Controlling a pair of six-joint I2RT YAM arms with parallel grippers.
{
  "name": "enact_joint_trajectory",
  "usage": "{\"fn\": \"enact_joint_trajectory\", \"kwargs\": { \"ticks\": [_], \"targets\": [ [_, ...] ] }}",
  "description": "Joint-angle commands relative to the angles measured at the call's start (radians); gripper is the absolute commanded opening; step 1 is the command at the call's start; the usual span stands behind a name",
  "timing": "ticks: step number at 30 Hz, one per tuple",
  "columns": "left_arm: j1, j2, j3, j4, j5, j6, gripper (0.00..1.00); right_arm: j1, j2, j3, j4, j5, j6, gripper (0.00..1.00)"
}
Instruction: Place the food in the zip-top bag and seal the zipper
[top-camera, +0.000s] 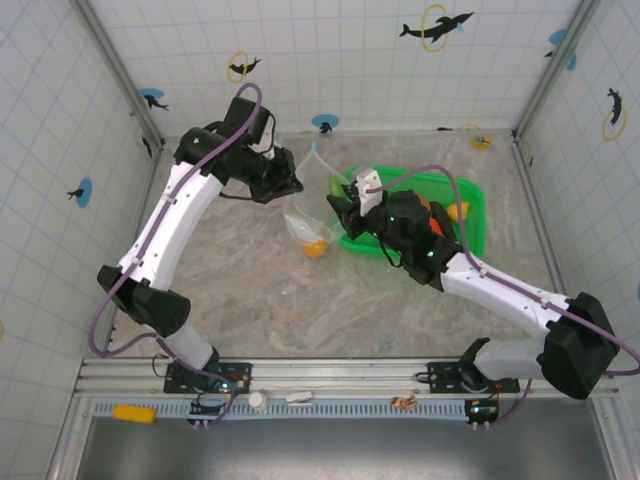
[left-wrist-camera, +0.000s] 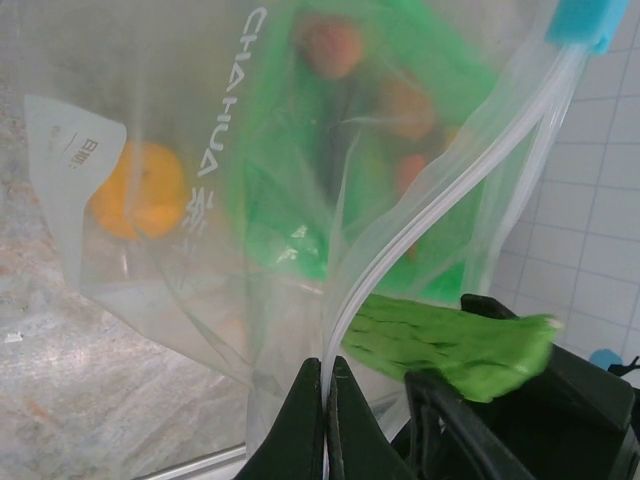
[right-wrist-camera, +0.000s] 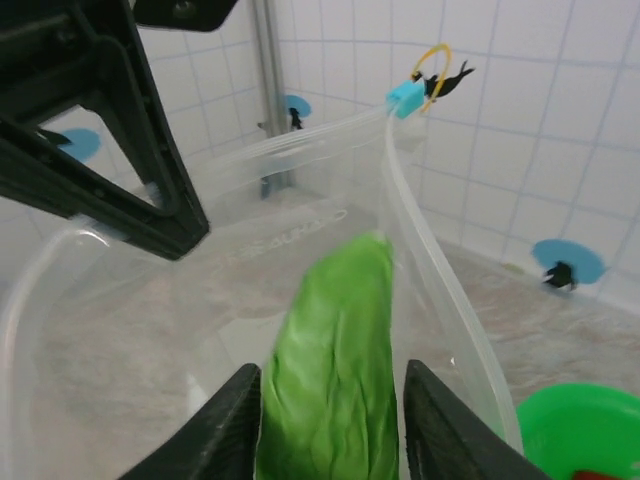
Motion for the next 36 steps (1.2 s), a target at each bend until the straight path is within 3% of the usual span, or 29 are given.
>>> {"fn": "enact_joint_trajectory", "kwargs": {
  "ticks": [1,6,15,19,22,24,26,31,36],
  "targets": [
    [-0.005,0.004,-0.001,-0.013,-0.007,0.007,0.0,-0.003,0.019,0.036,0.039,-0.089,0.04,0.48],
    [-0.004,0.004,0.0,0.031,0.02,-0.011,0.0,-0.012,0.021,0.084,0.023,-0.12,0.046,0.58],
    [-0.002,0.044,0.111,-0.039,-0.037,0.047,0.0,-0.053,0.009,0.193,-0.062,-0.124,0.106,0.59],
    [0.0,0.049,0.115,-0.062,-0.074,0.065,0.0,-0.103,0.036,0.329,-0.327,-0.051,0.203,0.67],
    [0.0,0.049,0.104,-0.064,-0.075,0.068,0.0,-0.15,0.091,0.427,-0.494,-0.101,0.242,0.61],
    [-0.001,0.046,0.096,-0.052,-0.065,0.068,0.0,-0.154,0.087,0.409,-0.484,-0.092,0.269,0.56],
    [-0.001,0.047,0.096,-0.047,-0.058,0.066,0.0,-0.165,0.094,0.404,-0.478,-0.148,0.317,0.54],
    [-0.005,0.043,0.063,-0.013,-0.03,0.053,0.0,-0.203,0.242,0.597,-0.661,-0.441,0.408,0.61],
    [-0.015,0.033,0.027,0.005,-0.044,0.038,0.0,-0.185,0.256,0.641,-0.666,-0.456,0.429,0.64]
  ]
}}
